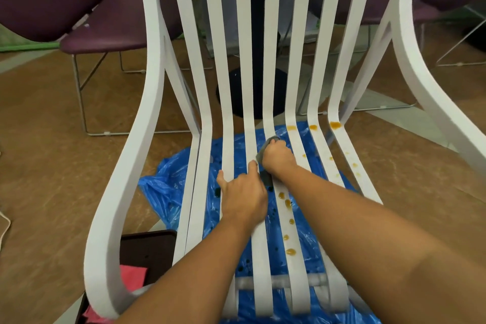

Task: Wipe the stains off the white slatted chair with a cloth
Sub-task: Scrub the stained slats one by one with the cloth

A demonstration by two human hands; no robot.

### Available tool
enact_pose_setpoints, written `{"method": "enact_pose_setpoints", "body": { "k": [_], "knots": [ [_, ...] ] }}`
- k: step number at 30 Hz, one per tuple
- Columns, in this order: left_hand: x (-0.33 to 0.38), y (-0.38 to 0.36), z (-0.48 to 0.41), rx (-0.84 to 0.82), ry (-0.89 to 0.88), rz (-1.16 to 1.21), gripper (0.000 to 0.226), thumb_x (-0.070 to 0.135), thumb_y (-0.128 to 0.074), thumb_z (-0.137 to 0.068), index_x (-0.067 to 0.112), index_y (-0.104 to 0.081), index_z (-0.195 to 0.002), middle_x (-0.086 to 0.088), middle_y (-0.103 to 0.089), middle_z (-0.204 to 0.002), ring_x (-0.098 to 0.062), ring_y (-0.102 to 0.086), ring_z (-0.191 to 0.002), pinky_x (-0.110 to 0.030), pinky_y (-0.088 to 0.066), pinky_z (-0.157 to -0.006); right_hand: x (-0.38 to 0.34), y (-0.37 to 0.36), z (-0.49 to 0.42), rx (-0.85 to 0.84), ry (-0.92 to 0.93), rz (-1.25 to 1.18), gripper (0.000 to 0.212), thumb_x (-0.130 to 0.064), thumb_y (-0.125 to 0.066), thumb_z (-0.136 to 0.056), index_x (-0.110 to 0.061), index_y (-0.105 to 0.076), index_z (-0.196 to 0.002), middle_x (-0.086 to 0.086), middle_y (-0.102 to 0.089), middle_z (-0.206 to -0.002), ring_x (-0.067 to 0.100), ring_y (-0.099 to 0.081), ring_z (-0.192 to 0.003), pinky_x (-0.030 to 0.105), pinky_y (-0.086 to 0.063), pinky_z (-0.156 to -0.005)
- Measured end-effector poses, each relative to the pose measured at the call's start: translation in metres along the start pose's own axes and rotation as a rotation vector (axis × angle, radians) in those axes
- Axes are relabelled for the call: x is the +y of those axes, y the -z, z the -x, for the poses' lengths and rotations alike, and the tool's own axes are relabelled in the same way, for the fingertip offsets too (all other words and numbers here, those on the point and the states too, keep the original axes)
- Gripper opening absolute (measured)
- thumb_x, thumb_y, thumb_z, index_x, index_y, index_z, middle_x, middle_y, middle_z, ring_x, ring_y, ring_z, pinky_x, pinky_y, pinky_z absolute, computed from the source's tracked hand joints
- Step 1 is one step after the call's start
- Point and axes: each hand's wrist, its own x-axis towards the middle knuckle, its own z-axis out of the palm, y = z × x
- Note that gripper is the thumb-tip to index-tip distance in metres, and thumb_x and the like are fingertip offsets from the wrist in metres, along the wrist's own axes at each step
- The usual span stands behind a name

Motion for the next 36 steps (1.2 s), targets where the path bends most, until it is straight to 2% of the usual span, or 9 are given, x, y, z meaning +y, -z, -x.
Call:
{"method": "enact_pose_setpoints", "body": {
  "k": [4,9,13,18,24,27,31,33,36],
  "knots": [
    [0.005,0.008,0.003,-0.028,0.011,-0.012,0.063,0.012,-0.051,-0.089,0.017,-0.029,-0.148,0.008,-0.062,-0.076,-0.016,-0.065,-0.084,-0.059,-0.007,-0.120,0.014,-0.011,0.021,0.048,-0.078,-0.140,0.038,-0.030,-0.034,-0.106,-0.004,-0.037,-0.134,0.021,-0.056,-0.130,0.038,-0.056,-0.118,0.043,-0.045,-0.089],
    [0.005,0.004,0.003,-0.020,0.016,-0.015,0.063,0.012,-0.047,-0.091,0.018,-0.027,-0.151,0.007,-0.062,-0.073,-0.016,-0.065,-0.082,-0.059,-0.007,-0.121,-0.001,-0.003,0.006,0.064,-0.103,-0.192,0.043,-0.018,-0.053,-0.098,-0.004,-0.038,-0.136,0.017,-0.056,-0.131,0.034,-0.057,-0.119,0.042,-0.048,-0.091],
    [0.005,0.005,0.000,-0.018,0.022,-0.003,0.060,0.012,-0.044,-0.093,0.019,-0.028,-0.151,0.008,-0.059,-0.068,-0.015,-0.064,-0.078,-0.059,-0.006,-0.121,-0.007,0.007,-0.002,0.056,-0.012,-0.130,0.037,-0.012,-0.045,-0.099,-0.002,-0.042,-0.134,0.017,-0.052,-0.133,0.033,-0.052,-0.121,0.041,-0.045,-0.090],
    [0.004,0.006,0.001,-0.049,0.014,-0.013,0.064,0.012,-0.048,-0.090,0.017,-0.027,-0.151,0.007,-0.062,-0.073,-0.017,-0.065,-0.081,-0.059,-0.006,-0.121,0.001,0.002,0.019,0.002,-0.068,-0.114,0.052,-0.016,-0.056,-0.096,-0.005,-0.034,-0.142,0.014,-0.051,-0.133,0.032,-0.055,-0.119,0.042,-0.049,-0.090],
    [0.004,0.004,-0.001,-0.040,0.020,-0.008,0.065,0.014,-0.054,-0.089,0.017,-0.028,-0.148,0.006,-0.064,-0.076,-0.018,-0.067,-0.085,-0.058,-0.005,-0.120,0.017,-0.004,0.042,0.005,-0.141,-0.266,0.039,-0.030,-0.031,-0.106,-0.006,-0.036,-0.137,0.019,-0.058,-0.126,0.036,-0.058,-0.114,0.042,-0.043,-0.081],
    [0.004,0.005,0.000,-0.040,0.017,-0.011,0.065,0.015,-0.054,-0.090,0.017,-0.028,-0.149,0.007,-0.063,-0.075,-0.018,-0.067,-0.084,-0.058,-0.005,-0.120,0.006,-0.001,0.034,0.015,-0.146,-0.275,0.037,-0.026,-0.039,-0.104,-0.007,-0.037,-0.136,0.018,-0.058,-0.127,0.035,-0.058,-0.114,0.041,-0.042,-0.079],
    [0.005,0.007,0.001,-0.028,0.021,0.006,0.061,0.013,-0.051,-0.091,0.017,-0.030,-0.149,0.007,-0.062,-0.070,-0.017,-0.066,-0.081,-0.057,-0.005,-0.121,0.000,0.006,0.031,0.012,-0.139,-0.275,0.042,-0.021,-0.050,-0.100,-0.006,-0.036,-0.137,0.018,-0.056,-0.131,0.035,-0.057,-0.118,0.044,-0.047,-0.091],
    [0.006,0.008,0.002,-0.033,0.017,0.003,0.063,0.012,-0.053,-0.089,0.017,-0.030,-0.148,0.007,-0.063,-0.071,-0.018,-0.067,-0.081,-0.058,-0.005,-0.121,0.003,0.007,0.038,0.007,-0.122,-0.288,0.040,-0.024,-0.044,-0.102,-0.005,-0.036,-0.136,0.019,-0.056,-0.130,0.036,-0.057,-0.117,0.045,-0.047,-0.090],
    [0.007,0.011,0.002,-0.041,0.018,0.003,0.061,0.012,-0.053,-0.090,0.017,-0.030,-0.147,0.006,-0.064,-0.073,-0.018,-0.068,-0.084,-0.058,-0.005,-0.120,0.019,-0.004,0.055,0.021,-0.118,-0.309,0.038,-0.034,-0.026,-0.106,-0.008,-0.039,-0.130,0.017,-0.059,-0.121,0.035,-0.060,-0.108,0.044,-0.047,-0.079]
  ]
}}
